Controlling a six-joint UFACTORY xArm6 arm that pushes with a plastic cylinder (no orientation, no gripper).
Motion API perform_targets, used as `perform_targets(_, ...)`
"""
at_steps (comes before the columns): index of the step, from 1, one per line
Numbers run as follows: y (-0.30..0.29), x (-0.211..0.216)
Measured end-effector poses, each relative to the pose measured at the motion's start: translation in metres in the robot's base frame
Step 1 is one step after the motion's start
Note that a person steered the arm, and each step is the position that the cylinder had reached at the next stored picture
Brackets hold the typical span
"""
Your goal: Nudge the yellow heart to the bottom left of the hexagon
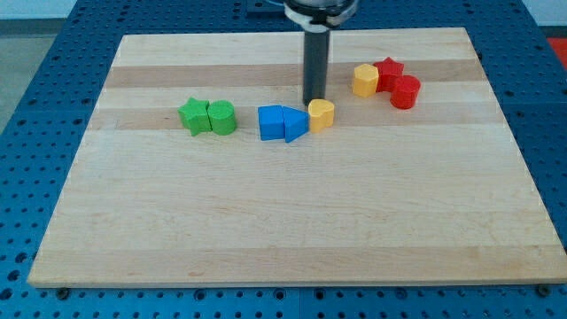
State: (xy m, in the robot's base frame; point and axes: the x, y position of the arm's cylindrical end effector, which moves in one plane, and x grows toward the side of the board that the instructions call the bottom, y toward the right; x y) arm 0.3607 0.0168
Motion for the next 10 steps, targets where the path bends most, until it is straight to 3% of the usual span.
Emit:
perform_targets(3, -0.039, 0.081)
perform_targets(4, -0.025, 0.080)
perform_targets(6, 0.005, -0.014)
perform_targets(7, 0.010, -0.035)
perform_targets(8, -0.001, -0.019)
perform_targets(10, -0.038, 0.075)
